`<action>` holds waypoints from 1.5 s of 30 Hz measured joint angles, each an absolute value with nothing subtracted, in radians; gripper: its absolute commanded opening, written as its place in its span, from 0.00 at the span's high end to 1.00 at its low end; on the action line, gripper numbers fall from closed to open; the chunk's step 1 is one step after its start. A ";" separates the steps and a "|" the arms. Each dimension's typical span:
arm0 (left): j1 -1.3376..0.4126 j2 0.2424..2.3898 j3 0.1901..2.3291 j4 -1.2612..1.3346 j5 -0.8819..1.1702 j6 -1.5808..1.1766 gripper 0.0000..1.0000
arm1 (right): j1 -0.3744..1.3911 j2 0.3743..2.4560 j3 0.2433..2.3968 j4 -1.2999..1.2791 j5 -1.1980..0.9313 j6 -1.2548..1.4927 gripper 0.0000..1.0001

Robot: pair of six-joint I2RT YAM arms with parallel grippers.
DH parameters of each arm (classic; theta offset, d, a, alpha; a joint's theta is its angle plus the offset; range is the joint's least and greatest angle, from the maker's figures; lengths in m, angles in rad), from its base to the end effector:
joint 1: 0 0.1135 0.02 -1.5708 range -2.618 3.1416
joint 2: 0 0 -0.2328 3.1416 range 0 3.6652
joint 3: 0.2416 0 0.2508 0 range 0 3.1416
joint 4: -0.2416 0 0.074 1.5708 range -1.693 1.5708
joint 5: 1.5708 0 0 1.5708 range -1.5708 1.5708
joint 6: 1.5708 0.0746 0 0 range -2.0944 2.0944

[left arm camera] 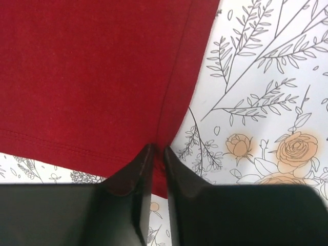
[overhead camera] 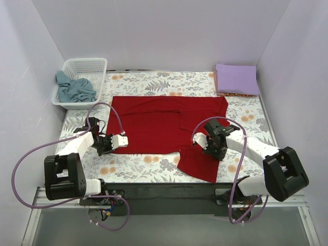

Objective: Fold and stack the t-shirts
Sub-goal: Fold the tshirt

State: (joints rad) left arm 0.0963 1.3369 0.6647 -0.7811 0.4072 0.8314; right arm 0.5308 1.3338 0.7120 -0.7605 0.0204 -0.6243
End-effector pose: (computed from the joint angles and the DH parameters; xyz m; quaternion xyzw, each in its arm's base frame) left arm 0.2125 -0.0092 0.0938 0.3624 0.9081 -0.1548 0.1417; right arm 0.1957 0.1131 0.1008 -0.5427 0.8346 -0.0145 0.0935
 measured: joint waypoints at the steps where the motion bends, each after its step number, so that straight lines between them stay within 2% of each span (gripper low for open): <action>1: 0.096 1.329 0.661 -0.780 0.406 0.839 0.94 | 0.530 1.324 0.714 -0.769 0.014 -0.623 0.99; 3: 0.097 1.321 0.660 -0.790 0.405 0.849 1.00 | 0.530 1.304 0.722 -0.794 -0.001 -0.620 0.99; 13: 0.115 1.189 0.684 -0.888 0.426 0.825 1.00 | 0.522 1.180 0.757 -0.908 -0.053 -0.635 0.99; 25: 0.208 1.319 0.915 -0.965 0.546 0.733 1.00 | 0.429 1.165 0.851 -0.960 -0.052 -0.719 0.99; 45: 0.210 1.707 1.259 -0.886 0.651 0.471 1.00 | 0.285 1.584 1.322 -0.982 -0.049 -0.888 0.99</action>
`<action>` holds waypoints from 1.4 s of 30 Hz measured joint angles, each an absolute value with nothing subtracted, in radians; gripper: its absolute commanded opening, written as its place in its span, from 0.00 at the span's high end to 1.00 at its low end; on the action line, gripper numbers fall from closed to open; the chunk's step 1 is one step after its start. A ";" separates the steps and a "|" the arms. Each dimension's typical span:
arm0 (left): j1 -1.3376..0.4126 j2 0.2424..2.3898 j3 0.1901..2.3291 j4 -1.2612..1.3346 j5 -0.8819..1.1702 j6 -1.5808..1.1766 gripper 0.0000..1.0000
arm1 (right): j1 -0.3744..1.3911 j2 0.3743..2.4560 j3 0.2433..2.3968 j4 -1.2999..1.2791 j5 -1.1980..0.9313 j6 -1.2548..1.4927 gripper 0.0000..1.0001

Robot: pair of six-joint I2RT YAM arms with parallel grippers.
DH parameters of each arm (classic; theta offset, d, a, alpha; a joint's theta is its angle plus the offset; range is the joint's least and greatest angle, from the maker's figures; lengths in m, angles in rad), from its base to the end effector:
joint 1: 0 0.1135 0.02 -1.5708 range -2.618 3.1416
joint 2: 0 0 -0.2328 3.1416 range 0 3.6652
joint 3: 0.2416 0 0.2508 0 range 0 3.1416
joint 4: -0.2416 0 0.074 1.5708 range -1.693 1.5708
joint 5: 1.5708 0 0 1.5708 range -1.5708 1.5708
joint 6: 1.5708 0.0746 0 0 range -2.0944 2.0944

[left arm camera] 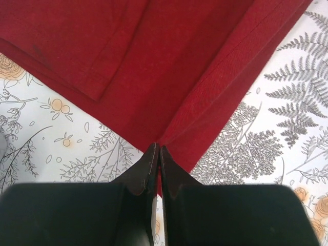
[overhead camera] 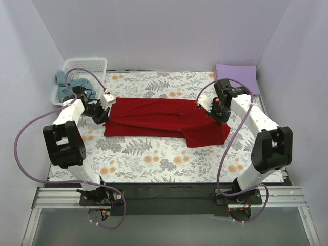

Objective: Fold and stack the t-shirts
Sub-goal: Fold the tshirt

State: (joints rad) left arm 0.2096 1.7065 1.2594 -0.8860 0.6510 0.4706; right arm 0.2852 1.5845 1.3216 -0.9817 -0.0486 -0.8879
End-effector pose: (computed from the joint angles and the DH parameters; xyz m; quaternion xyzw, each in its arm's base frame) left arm 0.3306 0.0241 0.1634 0.1600 0.9279 -0.2619 0.2118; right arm 0.3075 0.0939 0.2003 -0.5493 0.8194 -0.0253 0.1621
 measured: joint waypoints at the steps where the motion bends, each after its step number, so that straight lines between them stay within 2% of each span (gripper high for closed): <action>1: 0.210 1.722 1.270 -0.881 0.651 0.462 1.00 | 0.281 1.610 1.346 -0.985 -0.049 -0.891 0.99; 12: 0.209 1.813 1.312 -0.840 0.650 0.397 1.00 | 0.244 1.821 1.497 -1.006 -0.061 -0.904 0.99; 26: 0.167 1.896 1.411 -0.804 0.625 0.350 1.00 | 0.215 1.915 1.628 -1.045 -0.063 -0.924 0.99; 42: 0.136 1.973 1.480 -0.771 0.584 0.316 1.00 | 0.189 1.986 1.665 -1.052 -0.063 -0.931 0.99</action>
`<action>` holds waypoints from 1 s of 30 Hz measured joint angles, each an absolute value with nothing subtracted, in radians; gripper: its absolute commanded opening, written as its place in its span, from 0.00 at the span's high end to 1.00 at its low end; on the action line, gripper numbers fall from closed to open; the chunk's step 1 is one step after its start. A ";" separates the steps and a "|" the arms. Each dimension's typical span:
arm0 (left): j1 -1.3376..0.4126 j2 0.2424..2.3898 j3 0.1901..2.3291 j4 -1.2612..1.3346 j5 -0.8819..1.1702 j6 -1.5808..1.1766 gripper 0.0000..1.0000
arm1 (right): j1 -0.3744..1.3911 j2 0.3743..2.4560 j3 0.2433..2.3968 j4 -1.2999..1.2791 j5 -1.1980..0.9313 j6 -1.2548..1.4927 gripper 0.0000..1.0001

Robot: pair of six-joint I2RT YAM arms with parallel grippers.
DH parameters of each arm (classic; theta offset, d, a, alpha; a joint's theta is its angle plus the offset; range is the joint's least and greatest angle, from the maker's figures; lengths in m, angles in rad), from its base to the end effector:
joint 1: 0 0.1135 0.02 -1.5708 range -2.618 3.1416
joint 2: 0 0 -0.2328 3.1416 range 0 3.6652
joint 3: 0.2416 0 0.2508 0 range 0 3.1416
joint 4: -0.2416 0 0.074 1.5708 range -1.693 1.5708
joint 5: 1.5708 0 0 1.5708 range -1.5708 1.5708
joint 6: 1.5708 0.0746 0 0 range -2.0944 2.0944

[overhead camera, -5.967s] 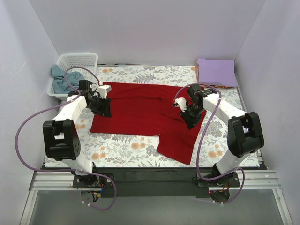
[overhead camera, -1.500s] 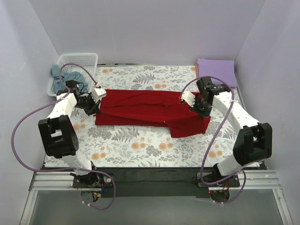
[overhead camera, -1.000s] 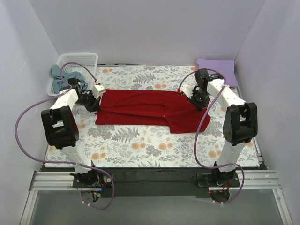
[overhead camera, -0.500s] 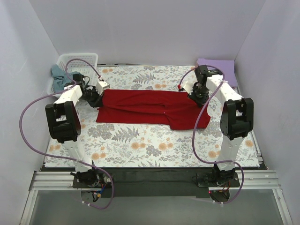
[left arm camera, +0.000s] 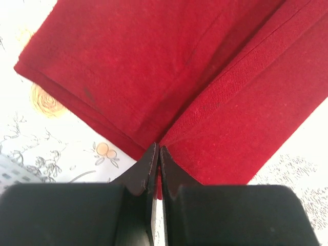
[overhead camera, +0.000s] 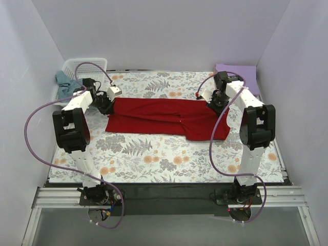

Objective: Fold and stack the t-shirts
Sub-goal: Fold the tshirt

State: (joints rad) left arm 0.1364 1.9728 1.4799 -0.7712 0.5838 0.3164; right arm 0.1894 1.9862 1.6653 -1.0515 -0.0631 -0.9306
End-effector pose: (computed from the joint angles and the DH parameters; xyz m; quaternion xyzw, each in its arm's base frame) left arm 0.3971 0.0130 0.1355 0.1289 0.9387 -0.2443 0.2064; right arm 0.3853 0.0786 0.1611 -0.5310 0.8410 -0.0066 0.1036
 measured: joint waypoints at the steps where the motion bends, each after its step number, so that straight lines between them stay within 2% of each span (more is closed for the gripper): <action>1: 0.133 1.976 1.482 -0.767 0.582 0.316 1.00 | 0.189 1.990 1.667 -1.050 -0.063 -0.931 0.99; 30: 0.114 2.090 1.534 -0.720 0.552 0.287 1.00 | 0.179 2.099 1.738 -1.053 -0.055 -0.929 0.99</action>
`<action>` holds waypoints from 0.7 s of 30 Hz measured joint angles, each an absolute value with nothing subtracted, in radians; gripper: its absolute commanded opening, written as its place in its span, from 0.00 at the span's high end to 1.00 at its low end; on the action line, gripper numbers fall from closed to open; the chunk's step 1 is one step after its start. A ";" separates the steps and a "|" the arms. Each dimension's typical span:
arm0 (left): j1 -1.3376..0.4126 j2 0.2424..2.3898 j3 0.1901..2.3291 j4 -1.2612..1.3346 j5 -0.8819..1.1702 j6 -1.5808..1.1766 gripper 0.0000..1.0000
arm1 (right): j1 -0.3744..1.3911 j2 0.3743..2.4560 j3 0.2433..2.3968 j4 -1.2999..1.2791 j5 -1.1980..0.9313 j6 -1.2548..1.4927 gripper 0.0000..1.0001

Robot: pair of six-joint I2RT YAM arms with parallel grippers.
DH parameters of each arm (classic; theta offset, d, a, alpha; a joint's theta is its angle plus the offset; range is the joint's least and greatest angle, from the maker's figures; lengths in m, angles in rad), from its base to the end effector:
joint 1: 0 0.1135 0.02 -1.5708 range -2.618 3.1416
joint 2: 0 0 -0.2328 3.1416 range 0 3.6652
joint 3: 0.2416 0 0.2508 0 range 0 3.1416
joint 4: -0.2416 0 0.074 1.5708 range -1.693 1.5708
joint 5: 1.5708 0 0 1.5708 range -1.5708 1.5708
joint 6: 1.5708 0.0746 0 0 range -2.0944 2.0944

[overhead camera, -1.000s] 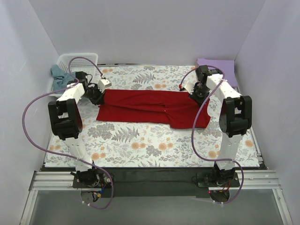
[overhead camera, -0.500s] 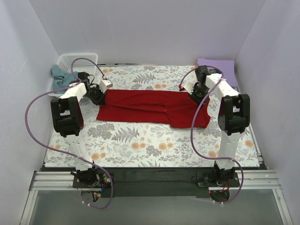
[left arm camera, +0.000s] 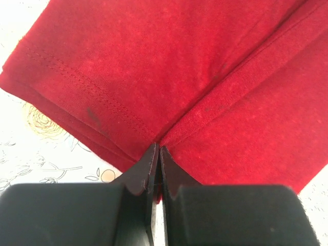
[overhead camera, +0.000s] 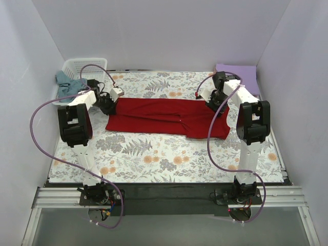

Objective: Fold and stack the t-shirts
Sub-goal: Fold the tshirt

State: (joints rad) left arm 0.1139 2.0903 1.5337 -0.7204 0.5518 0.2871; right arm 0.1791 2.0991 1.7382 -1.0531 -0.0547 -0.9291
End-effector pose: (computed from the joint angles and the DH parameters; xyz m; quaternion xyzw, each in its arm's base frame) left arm 0.4156 0.0082 0.1062 0.1221 0.9448 -0.2360 0.1917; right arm 0.4023 0.0770 0.1380 -0.5262 0.8463 -0.0033 0.0828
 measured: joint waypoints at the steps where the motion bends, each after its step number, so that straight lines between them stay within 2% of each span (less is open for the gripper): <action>1: 0.114 2.097 1.534 -0.718 0.547 0.282 0.97 | 0.179 2.102 1.745 -1.053 -0.055 -0.925 0.98; 2: 0.114 2.101 1.534 -0.713 0.546 0.276 0.89 | 0.179 2.106 1.750 -1.053 -0.054 -0.920 0.94; 3: 0.114 2.101 1.534 -0.709 0.543 0.265 0.85 | 0.178 2.111 1.757 -1.053 -0.052 -0.913 0.84; 6: 0.114 2.100 1.536 -0.702 0.534 0.222 0.68 | 0.171 2.118 1.769 -1.053 -0.052 -0.886 0.69; 7: 0.115 2.097 1.536 -0.703 0.535 0.205 0.66 | 0.163 2.118 1.772 -1.058 -0.058 -0.877 0.62; 8: 0.117 2.091 1.530 -0.701 0.537 0.186 0.65 | 0.152 2.115 1.775 -1.062 -0.068 -0.863 0.59; 15: 0.162 1.859 1.373 -0.723 0.562 0.044 0.57 | -0.002 2.015 1.738 -1.114 -0.228 -0.775 0.52; 16: 0.171 1.829 1.361 -0.726 0.568 0.026 0.52 | -0.033 1.974 1.702 -1.118 -0.261 -0.761 0.51; 17: 0.183 1.795 1.350 -0.733 0.580 0.006 0.51 | -0.054 1.933 1.660 -1.118 -0.286 -0.751 0.43; 18: 0.197 1.770 1.343 -0.742 0.596 -0.017 0.51 | -0.070 1.896 1.621 -1.129 -0.310 -0.737 0.26; 21: 0.255 1.741 1.317 -0.762 0.641 -0.066 0.50 | -0.076 1.817 1.507 -1.131 -0.374 -0.718 0.22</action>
State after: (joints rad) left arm 0.2550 1.7409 1.3167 -0.7620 0.6407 -0.0662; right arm -0.0761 1.8172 1.5074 -1.1305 -0.3737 -0.7181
